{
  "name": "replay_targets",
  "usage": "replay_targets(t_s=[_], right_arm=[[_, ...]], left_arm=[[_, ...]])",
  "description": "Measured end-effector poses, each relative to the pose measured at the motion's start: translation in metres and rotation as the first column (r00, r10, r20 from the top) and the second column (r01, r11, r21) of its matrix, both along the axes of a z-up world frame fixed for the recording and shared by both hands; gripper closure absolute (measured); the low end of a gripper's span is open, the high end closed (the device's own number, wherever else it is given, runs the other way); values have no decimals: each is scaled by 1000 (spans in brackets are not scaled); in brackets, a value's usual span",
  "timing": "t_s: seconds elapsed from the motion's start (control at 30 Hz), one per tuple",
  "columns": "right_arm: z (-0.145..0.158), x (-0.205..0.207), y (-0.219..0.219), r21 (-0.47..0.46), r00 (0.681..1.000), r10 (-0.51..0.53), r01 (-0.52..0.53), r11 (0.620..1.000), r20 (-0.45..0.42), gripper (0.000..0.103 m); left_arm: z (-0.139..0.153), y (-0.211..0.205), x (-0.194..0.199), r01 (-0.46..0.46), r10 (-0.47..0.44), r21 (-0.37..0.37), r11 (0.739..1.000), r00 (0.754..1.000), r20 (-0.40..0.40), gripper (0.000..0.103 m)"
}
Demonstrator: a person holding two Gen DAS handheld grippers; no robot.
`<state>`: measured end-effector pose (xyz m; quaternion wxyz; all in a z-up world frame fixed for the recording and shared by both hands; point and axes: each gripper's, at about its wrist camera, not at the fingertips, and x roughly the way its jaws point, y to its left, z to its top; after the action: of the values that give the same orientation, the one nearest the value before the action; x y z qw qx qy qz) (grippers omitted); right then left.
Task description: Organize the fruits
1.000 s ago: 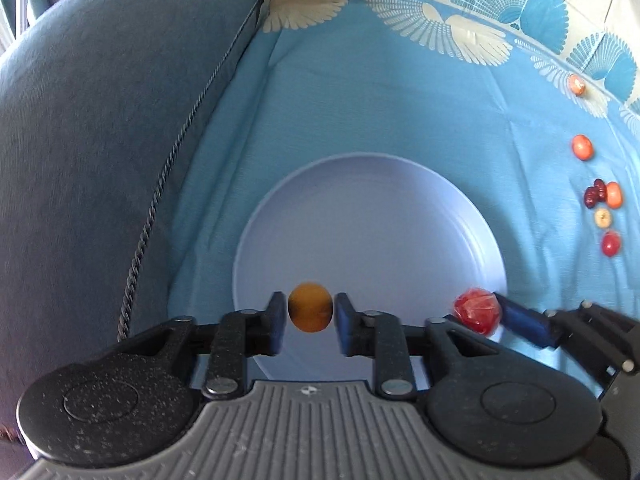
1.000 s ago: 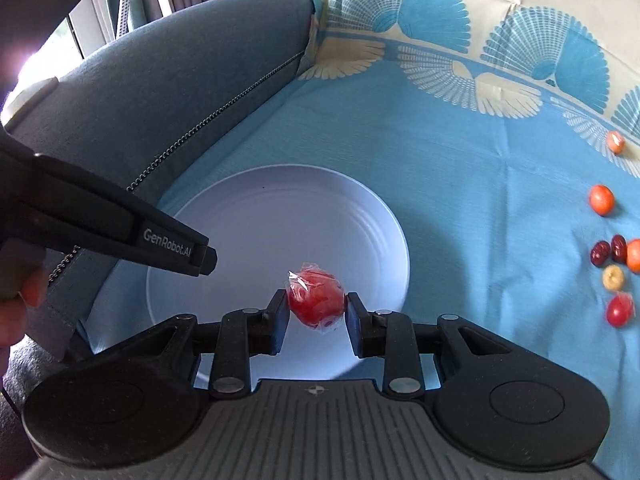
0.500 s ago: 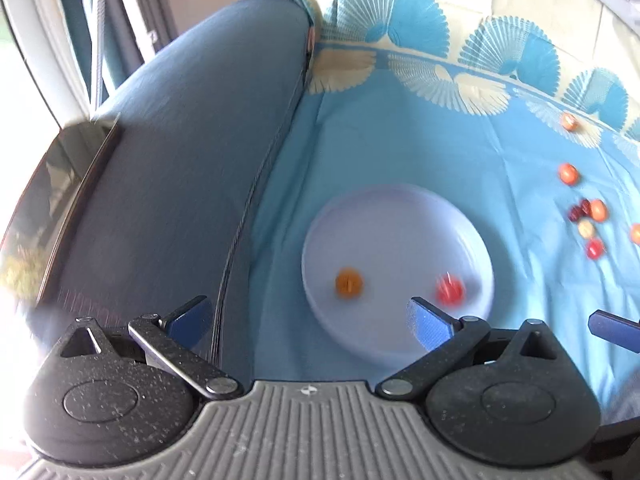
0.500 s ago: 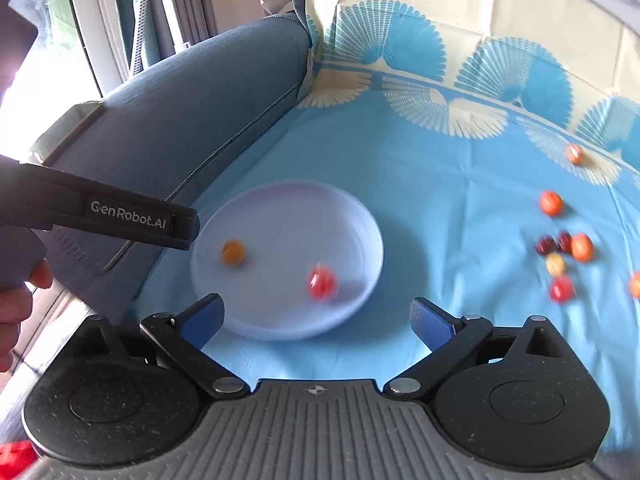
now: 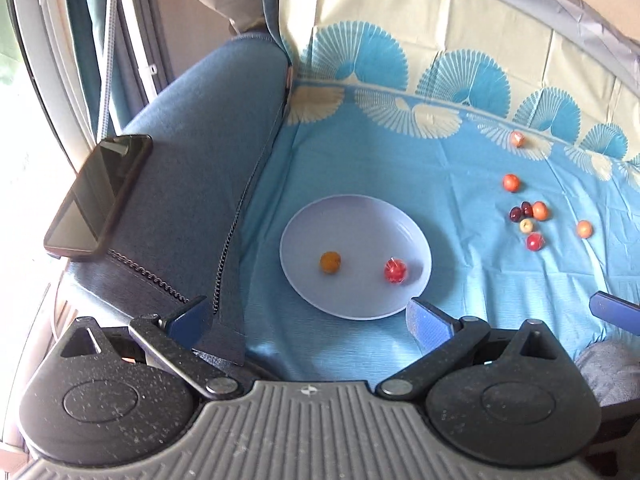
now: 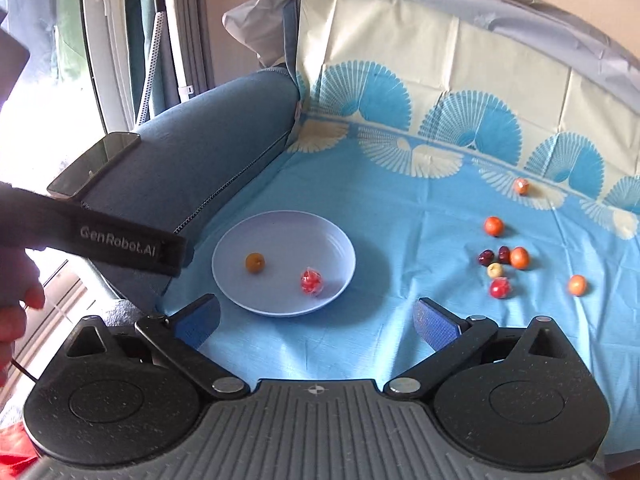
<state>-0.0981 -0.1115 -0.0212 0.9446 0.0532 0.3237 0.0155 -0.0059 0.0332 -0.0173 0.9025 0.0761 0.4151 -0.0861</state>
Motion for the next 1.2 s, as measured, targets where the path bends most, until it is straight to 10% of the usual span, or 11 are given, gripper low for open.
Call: replay_targets(t_s=[1.2], right_arm=[[5,-10,2,-12,1000,-15,15,1000,22,1]], left_arm=[[12,0,-11,3,-3,2,1000,1000,11,0]])
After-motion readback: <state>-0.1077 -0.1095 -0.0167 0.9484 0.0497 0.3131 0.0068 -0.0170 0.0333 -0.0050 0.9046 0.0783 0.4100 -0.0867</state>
